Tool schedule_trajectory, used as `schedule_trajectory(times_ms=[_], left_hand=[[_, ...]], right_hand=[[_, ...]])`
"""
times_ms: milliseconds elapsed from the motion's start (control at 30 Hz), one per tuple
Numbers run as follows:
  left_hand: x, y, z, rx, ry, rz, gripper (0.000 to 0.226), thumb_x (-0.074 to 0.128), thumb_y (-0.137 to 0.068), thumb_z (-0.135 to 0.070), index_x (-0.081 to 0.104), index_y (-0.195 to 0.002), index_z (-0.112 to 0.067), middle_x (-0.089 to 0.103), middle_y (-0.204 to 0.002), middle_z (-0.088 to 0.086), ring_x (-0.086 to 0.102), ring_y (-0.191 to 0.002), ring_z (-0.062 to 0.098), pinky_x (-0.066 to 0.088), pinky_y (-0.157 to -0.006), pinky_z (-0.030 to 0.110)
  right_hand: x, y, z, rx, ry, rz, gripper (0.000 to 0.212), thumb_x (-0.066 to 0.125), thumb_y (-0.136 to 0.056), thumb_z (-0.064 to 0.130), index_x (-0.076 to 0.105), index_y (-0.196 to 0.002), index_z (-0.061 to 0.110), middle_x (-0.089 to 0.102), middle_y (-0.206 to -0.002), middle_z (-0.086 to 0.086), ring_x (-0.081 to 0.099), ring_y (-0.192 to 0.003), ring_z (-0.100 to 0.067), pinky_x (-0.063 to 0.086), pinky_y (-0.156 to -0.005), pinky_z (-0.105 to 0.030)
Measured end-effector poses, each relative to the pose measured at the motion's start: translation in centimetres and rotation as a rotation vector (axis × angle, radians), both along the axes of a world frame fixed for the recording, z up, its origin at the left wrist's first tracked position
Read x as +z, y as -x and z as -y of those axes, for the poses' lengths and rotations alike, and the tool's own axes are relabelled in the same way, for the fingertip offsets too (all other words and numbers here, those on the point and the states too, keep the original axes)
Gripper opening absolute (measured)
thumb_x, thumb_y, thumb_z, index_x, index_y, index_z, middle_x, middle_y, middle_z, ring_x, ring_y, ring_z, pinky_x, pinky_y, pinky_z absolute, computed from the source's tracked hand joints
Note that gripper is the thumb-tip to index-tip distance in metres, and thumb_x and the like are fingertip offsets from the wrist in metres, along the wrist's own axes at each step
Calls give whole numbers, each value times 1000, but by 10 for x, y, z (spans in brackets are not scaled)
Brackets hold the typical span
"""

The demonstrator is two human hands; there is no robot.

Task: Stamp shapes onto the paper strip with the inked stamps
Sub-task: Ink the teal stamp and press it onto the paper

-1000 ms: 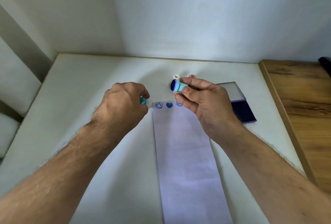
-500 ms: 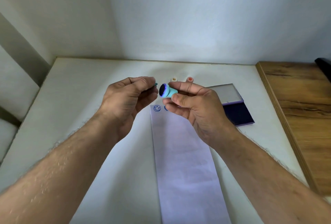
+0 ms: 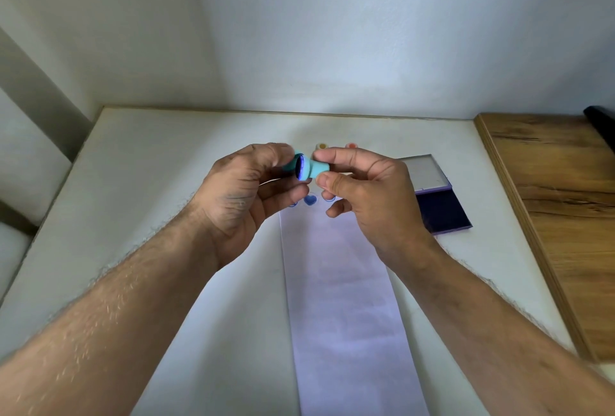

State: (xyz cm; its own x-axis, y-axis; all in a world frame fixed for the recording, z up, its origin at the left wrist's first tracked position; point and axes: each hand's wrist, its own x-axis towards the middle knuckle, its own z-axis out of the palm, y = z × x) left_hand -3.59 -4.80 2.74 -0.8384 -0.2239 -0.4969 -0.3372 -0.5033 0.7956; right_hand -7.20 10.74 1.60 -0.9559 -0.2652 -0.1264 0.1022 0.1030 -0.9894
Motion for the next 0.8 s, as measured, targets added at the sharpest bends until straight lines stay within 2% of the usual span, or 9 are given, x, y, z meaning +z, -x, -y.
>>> schedule_trajectory(times_ms=[100,167,267,333,433,500,567,667,800], left_hand=[[0,-1,0,-46,27,-18,23,56,-92,-9,72,-108,-9,73,-106,18,72,-87,25,60,-81,32],[1,-2,-2,-76,36,-33,24,53,-93,-8,73,-108,-9,74,-105,17,74,-86,23,60,-79,31],[1,-2,-1,-101,28,-46,23,53,-94,-7,73,-107,-8,75,-102,14,74,-90,22,60,-76,30],[0,-2,0,-120,26,-48,23,55,-94,-5,71,-109,-8,76,-104,13,74,-96,23,60,-75,31],[-3,-2,2,-138,55,-49,24,55,-95,-3,70,-112,-9,75,-106,13,73,-100,24,61,-79,33],[-6,-2,2,-148,78,-60,24,55,-95,-3,70,-113,-9,75,-107,12,73,-101,23,60,-83,34],[-8,-3,2,-154,96,-80,24,54,-96,-2,70,-113,-9,76,-106,12,73,-100,22,59,-85,34],[-9,-3,2,-156,126,-112,23,54,-96,-2,71,-108,-11,77,-100,9,74,-96,21,59,-85,32],[-11,-4,4,-177,155,-143,24,53,-97,-3,71,-108,-13,77,-100,8,74,-94,20,59,-85,31]], right_hand=[[-1,-2,1,-23,-77,-88,26,71,-84,4,76,-98,25,74,-94,12,63,-64,-7,54,-55,-23],[-2,-3,1,-33,-128,-151,24,71,-84,7,76,-103,22,73,-93,13,62,-64,-5,54,-58,-21],[-1,-4,1,-42,-218,-238,25,72,-85,12,75,-108,21,68,-88,19,60,-65,1,59,-75,-26],[-2,-4,1,-56,-252,-293,25,73,-84,13,75,-108,22,66,-87,19,61,-68,-4,60,-75,-31],[-4,-4,1,-68,-294,-400,25,74,-83,12,75,-106,21,66,-88,17,60,-70,-12,54,-62,-17],[-6,-4,0,-70,-334,-474,26,75,-82,11,75,-107,20,64,-88,21,58,-71,-9,45,-62,-5],[-7,-4,-1,-72,-359,-513,28,76,-81,12,74,-108,19,65,-88,21,58,-70,-7,43,-65,-2],[-8,-2,-3,-81,-335,-473,25,78,-80,16,73,-104,19,73,-94,12,62,-67,-10,50,-61,-9],[-6,0,-5,-49,-243,-348,22,78,-80,18,76,-102,15,77,-90,3,66,-65,-3,57,-57,-24]])
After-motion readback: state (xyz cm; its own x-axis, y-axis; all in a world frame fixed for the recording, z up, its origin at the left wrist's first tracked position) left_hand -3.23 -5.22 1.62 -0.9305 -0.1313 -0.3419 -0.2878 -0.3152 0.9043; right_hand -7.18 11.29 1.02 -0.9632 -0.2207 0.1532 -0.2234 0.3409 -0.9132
